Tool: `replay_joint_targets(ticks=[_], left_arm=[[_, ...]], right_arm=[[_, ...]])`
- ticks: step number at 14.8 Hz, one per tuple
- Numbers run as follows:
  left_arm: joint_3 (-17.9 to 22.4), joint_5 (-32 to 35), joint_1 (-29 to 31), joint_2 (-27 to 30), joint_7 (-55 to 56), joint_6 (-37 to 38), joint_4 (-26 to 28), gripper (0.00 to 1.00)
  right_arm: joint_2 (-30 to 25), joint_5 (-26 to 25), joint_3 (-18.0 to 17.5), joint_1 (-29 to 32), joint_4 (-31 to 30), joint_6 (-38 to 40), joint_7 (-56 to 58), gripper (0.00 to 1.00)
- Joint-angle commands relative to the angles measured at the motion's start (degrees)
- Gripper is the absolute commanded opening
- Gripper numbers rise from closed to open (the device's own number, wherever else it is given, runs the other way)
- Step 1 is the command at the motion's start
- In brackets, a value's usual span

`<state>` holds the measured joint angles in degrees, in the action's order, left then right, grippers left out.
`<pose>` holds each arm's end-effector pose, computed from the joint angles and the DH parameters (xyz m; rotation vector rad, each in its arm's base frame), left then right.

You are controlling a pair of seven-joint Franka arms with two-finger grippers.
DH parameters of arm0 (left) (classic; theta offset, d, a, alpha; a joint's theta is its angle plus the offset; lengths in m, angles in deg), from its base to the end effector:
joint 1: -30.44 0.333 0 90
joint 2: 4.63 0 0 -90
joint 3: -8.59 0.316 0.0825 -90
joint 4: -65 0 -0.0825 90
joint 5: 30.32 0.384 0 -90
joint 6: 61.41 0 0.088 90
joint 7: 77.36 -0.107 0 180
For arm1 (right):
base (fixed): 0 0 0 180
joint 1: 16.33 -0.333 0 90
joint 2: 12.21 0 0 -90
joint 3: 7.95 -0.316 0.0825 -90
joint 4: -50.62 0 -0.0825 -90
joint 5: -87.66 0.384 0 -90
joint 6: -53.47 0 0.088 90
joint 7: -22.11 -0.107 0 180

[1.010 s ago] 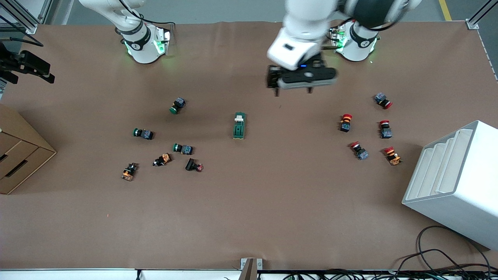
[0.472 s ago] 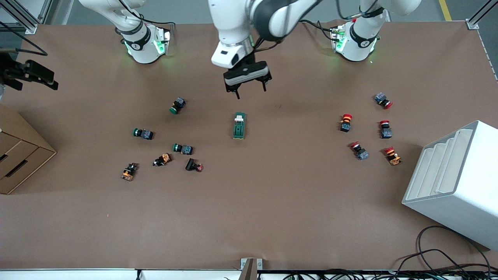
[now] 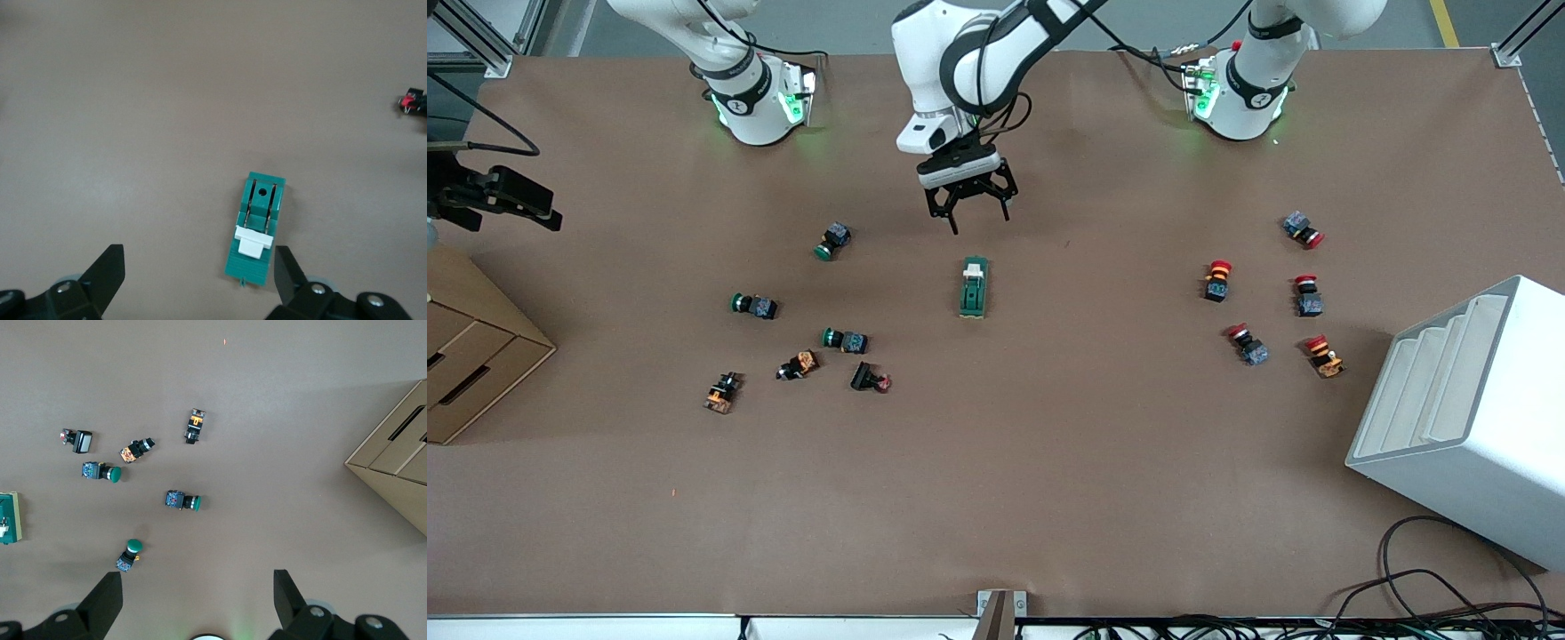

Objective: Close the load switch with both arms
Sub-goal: 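Lower the left gripper onto the switch while the right gripper reaches in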

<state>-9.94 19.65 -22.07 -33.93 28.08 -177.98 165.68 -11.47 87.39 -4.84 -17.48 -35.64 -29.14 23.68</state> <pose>0.2681 -0.5918 0.2839 -2.8309 -0.2034 -0.8318 0.5449 -0.0190 0.6370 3.1362 -0.0114 -0.1204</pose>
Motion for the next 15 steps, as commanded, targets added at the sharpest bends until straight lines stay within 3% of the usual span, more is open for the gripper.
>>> replay_joint_targets(ticks=[1,5,11,15], left_arm=[[0.24,8.62,-1.10,-1.61,8.86,-2.42,2.59,0.99],[0.24,26.98,-3.03,-9.26,28.37,-2.34,3.12,0.98],[0.24,40.36,-3.04,-14.19,35.17,-2.95,3.21,0.98],[0.59,46.09,-2.86,-14.90,36.24,-2.87,5.23,0.98]], right_arm=[[0.32,0.00,-0.21,-0.52,-1.19,-1.15,-1.11,1.00],[2.07,0.18,-0.48,-8.14,-1.81,-2.29,-24.01,1.00],[7.08,1.32,-0.48,-22.21,-5.93,-8.61,-51.79,1.00],[8.14,1.41,-0.48,-30.82,-13.74,-18.18,-66.83,1.00]])
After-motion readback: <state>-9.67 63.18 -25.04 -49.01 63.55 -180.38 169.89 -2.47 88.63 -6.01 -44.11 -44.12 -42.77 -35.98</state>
